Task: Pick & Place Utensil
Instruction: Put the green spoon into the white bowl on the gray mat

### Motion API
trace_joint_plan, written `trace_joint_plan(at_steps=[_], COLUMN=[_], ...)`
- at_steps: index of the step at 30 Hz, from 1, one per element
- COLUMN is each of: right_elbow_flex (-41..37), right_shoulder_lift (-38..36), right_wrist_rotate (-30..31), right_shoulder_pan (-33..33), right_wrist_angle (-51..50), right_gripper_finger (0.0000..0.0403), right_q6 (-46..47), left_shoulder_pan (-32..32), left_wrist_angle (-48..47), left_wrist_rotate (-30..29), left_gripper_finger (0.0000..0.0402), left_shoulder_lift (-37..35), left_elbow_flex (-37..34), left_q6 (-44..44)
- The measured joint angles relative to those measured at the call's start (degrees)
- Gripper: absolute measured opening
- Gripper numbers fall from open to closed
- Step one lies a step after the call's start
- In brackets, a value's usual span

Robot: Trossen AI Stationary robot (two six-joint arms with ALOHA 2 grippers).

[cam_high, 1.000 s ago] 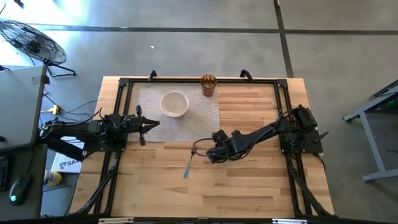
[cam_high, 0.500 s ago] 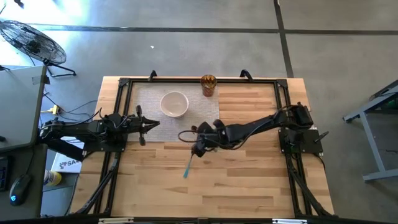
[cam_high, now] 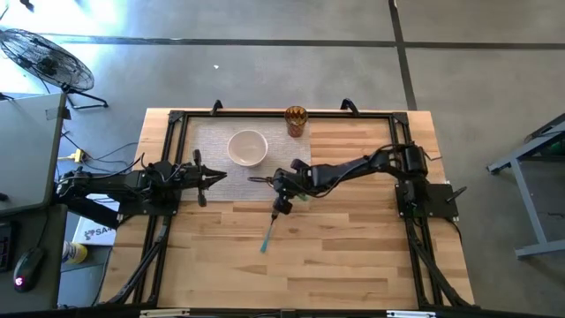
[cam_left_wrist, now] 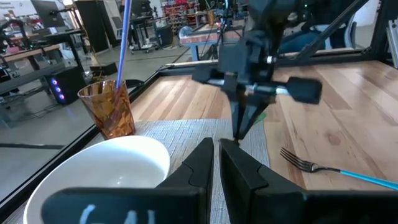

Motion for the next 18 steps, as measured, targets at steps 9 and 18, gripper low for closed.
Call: trace_joint_plan(at_steps=[9, 18], right_elbow_flex=[-0.04, -0.02], right_shoulder_lift=[3.94, 3.56], right_wrist_rotate=[0.11, 2.4], right_shoulder_pan=[-1.74, -1.7], right_wrist_angle=[1.37, 1.65], right_gripper_finger=[0.0012, 0.006], right_q6=[-0.05, 4.86], left_shoulder_pan=[-0.01, -0.01], left_wrist_angle=[0.03, 0.01], left_wrist_rotate=[0.02, 0.01], left_gripper_finger=[0.0024, 0.0024], left_shoulder_lift=[-0.02, -0.02], left_elbow_flex=[-0.01, -0.01], left_q6=[0.0, 0.0])
